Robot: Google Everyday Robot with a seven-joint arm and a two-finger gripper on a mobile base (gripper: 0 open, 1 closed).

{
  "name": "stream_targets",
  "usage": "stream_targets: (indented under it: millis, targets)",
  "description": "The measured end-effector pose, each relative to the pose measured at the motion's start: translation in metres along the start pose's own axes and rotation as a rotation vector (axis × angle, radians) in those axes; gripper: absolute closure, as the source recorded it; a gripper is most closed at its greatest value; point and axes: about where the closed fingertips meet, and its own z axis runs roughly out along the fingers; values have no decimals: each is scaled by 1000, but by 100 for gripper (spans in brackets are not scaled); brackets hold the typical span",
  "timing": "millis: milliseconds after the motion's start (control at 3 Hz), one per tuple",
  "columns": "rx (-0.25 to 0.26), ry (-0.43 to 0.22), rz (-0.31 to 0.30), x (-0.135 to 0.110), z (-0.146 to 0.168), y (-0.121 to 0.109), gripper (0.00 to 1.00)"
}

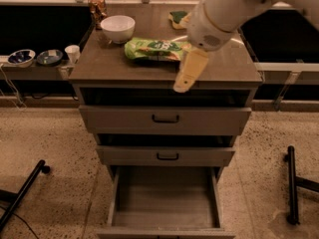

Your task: Place green rice chip bag into bottom drawer

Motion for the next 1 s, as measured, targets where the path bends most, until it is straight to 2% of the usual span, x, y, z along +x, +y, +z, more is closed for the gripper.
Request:
stream_targets:
  millis: [333, 667, 1000]
  targets:
    - [-3, -53, 45, -28, 39, -33, 0]
    - [-13, -88, 113, -44, 77, -62, 0]
    - [9, -112, 204, -39, 115, -87, 0]
